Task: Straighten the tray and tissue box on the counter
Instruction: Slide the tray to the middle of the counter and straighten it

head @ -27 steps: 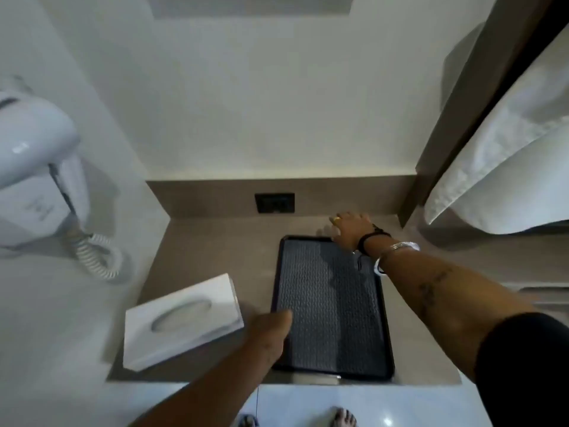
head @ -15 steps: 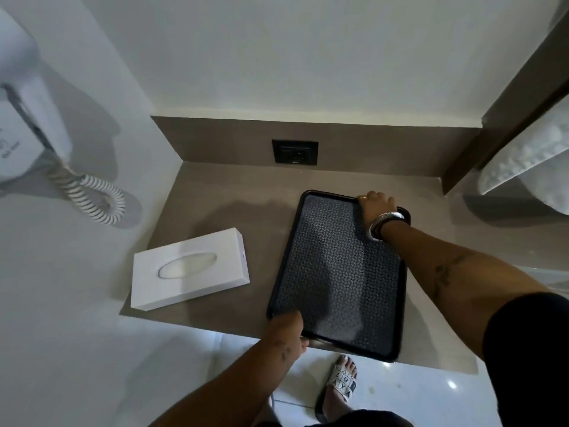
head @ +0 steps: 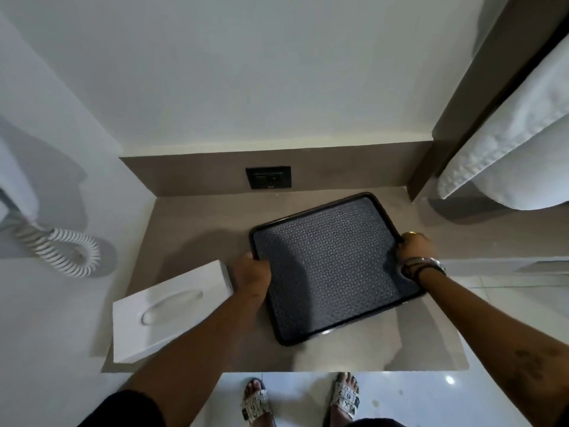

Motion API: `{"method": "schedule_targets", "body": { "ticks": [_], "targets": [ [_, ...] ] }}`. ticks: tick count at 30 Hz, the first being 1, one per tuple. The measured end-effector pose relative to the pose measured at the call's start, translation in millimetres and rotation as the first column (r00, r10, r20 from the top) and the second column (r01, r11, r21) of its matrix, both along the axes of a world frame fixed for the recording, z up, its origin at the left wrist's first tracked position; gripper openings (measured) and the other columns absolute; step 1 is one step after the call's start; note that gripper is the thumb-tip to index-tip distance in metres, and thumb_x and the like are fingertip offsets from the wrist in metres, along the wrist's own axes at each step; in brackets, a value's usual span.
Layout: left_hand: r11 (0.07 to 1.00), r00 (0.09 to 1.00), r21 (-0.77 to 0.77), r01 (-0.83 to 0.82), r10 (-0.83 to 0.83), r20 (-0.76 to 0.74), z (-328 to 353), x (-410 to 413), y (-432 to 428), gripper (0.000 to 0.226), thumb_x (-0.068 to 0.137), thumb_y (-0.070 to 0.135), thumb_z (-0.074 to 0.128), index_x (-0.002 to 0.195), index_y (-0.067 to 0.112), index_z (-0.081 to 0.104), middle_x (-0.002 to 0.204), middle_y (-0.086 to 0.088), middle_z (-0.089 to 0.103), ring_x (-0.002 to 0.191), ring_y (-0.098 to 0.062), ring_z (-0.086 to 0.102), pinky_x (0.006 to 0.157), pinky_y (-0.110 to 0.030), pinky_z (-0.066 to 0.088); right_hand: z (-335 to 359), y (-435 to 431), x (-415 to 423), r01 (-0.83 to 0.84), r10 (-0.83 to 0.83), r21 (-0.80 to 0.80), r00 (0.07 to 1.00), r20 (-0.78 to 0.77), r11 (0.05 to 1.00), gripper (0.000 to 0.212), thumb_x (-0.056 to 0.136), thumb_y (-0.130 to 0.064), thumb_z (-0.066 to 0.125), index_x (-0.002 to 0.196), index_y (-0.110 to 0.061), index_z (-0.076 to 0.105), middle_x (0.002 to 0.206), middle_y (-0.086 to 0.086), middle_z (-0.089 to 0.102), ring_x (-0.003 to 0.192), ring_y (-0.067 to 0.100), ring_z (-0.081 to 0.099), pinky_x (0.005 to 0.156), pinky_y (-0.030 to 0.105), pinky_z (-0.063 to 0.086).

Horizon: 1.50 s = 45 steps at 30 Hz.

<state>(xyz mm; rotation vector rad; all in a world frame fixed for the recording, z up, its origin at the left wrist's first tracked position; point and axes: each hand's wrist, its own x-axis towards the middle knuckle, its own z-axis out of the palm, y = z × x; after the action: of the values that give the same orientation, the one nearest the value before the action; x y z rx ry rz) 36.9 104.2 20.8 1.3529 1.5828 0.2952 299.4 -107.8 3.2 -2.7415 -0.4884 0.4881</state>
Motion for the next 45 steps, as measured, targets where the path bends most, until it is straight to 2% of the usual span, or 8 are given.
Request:
{"method": "schedule_targets", "body": {
  "ticks": [4,12,19,21,24,29,35,45],
  "targets": [
    [0.998,0.998,0.013,0.058,-0.058,0.005,-5.4,7.9,39.6,0.02,0.088,0.003,0.059,0.102,-0.006,0.071,0.107,-0.027,0.071,0.1,-0.041,0.068,0.086,-0.049,0.058,-17.5,-15.4,-39.4,0.141,-0.136,0.048,0.986,-0.092,0.989,0.021,0.087,-0.008,0.059,0.1,0.0,0.072,0.104,0.027,0.07,0.094,0.041,0.065,0.074,0.03,0.045],
    [0.997,0.997,-0.024,0.077,-0.077,0.008,-25.3,-1.6,67.2,0.034,0.09,-0.001,0.056,0.123,-0.008,0.064,0.124,-0.027,0.066,0.113,-0.04,0.064,0.094,-0.043,0.054,-35.7,-15.3,-79.0,0.208,-0.191,0.118,0.972,-0.14,0.971,0.021,0.088,-0.004,0.061,0.104,0.004,0.071,0.108,0.029,0.069,0.1,0.044,0.064,0.084,0.037,0.05],
    [0.978,0.971,0.069,0.195,-0.183,-0.152,-22.4,-8.0,54.3,0.022,0.083,0.01,0.059,0.097,-0.003,0.07,0.104,-0.023,0.072,0.094,-0.039,0.068,0.08,-0.042,0.057,-28.7,-18.5,-82.1,0.116,-0.107,0.069,0.987,-0.119,0.991,0.028,0.095,-0.02,0.06,0.112,0.0,0.067,0.117,0.026,0.064,0.105,0.041,0.059,0.09,0.04,0.049],
    [0.908,0.919,0.265,0.325,-0.236,-0.316,-14.2,-8.1,39.3,0.03,0.079,0.018,0.064,0.102,-0.001,0.064,0.11,-0.022,0.067,0.101,-0.039,0.064,0.087,-0.043,0.055,-21.5,-21.9,-92.9,0.074,-0.074,0.0,0.996,-0.041,0.997,0.039,0.096,-0.033,0.057,0.121,-0.004,0.063,0.122,0.023,0.059,0.11,0.039,0.054,0.092,0.043,0.048],
    [0.623,0.816,0.528,0.578,-0.434,-0.382,-19.2,-20.2,-4.3,0.067,0.087,0.038,0.061,0.138,-0.003,0.046,0.14,-0.024,0.051,0.131,-0.039,0.049,0.11,-0.047,0.042,-15.7,-29.8,-127.7,-0.041,0.036,0.021,0.977,0.208,0.999,0.052,0.095,-0.045,0.052,0.128,-0.006,0.059,0.123,0.022,0.057,0.11,0.039,0.053,0.088,0.047,0.047],
    [0.25,0.51,0.47,0.846,-0.633,-0.582,-58.8,-72.4,-61.1,0.092,0.091,0.069,0.032,0.155,0.003,0.025,0.164,-0.019,0.019,0.152,-0.035,0.02,0.121,-0.053,0.02,-35.7,-38.2,-203.0,-0.33,0.341,-0.085,0.907,0.249,0.94,0.08,0.086,-0.069,0.034,0.148,-0.019,0.041,0.156,0.014,0.034,0.141,0.036,0.034,0.108,0.059,0.029],
    [0.139,0.367,0.378,0.915,-0.676,-0.639,-82.6,-94.6,-75.7,0.098,0.087,0.072,0.039,0.153,0.0,0.031,0.162,-0.02,0.026,0.15,-0.035,0.027,0.121,-0.053,0.021,-63.5,-41.4,-224.1,-0.405,0.42,-0.136,0.9,0.111,0.904,0.092,0.085,-0.079,0.028,0.153,-0.018,0.028,0.163,0.013,0.018,0.149,0.034,0.017,0.114,0.065,0.015],
    [0.054,0.355,0.425,0.904,-0.649,-0.673,-89.1,-86.3,-62.3,0.093,0.087,0.067,0.046,0.153,0.003,0.032,0.164,-0.018,0.021,0.153,-0.031,0.022,0.121,-0.056,0.019,-68.5,-20.6,-211.3,-0.376,0.392,-0.139,0.913,0.111,0.916,0.09,0.084,-0.08,0.029,0.153,-0.023,0.026,0.163,0.013,0.015,0.148,0.037,0.015,0.114,0.065,0.011]
  ]
}}
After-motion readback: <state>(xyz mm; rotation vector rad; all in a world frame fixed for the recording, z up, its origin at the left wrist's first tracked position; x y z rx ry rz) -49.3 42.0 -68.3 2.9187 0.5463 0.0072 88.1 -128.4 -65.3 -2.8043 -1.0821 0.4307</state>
